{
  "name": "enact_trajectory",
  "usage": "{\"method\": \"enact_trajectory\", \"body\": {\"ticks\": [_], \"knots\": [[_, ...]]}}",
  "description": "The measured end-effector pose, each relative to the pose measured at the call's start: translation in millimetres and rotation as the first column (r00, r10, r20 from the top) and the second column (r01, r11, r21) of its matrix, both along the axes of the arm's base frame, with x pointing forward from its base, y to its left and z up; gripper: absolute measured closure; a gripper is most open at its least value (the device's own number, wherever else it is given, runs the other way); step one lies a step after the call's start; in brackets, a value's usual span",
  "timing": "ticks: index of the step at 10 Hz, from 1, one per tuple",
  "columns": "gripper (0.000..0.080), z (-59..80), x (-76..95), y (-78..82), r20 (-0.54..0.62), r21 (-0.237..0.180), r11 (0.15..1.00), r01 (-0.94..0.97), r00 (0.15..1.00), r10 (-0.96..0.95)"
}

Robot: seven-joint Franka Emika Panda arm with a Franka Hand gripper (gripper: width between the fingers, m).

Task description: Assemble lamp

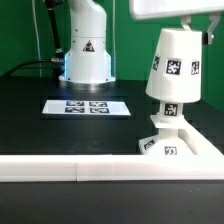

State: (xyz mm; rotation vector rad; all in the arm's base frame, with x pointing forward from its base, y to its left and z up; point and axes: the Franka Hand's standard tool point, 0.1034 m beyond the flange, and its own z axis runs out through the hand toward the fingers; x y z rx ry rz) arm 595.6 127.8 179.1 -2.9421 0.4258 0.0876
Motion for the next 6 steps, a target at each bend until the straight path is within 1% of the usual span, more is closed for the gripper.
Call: {"method": "enact_trajectory", "body": {"ticks": [2,3,6], "knots": [[0.0754,-14.1,0.8,1.4,0.022,-0.007,1.000,0.002,1.000,-0.002],[0.0754,-19.0,-0.1,2.7,0.019,-0.009,1.000,0.001,1.000,0.000],[0.0754,-28.9,-3.2,1.7,0.012,-0.013,1.000,-0.002,1.000,0.002]]}}
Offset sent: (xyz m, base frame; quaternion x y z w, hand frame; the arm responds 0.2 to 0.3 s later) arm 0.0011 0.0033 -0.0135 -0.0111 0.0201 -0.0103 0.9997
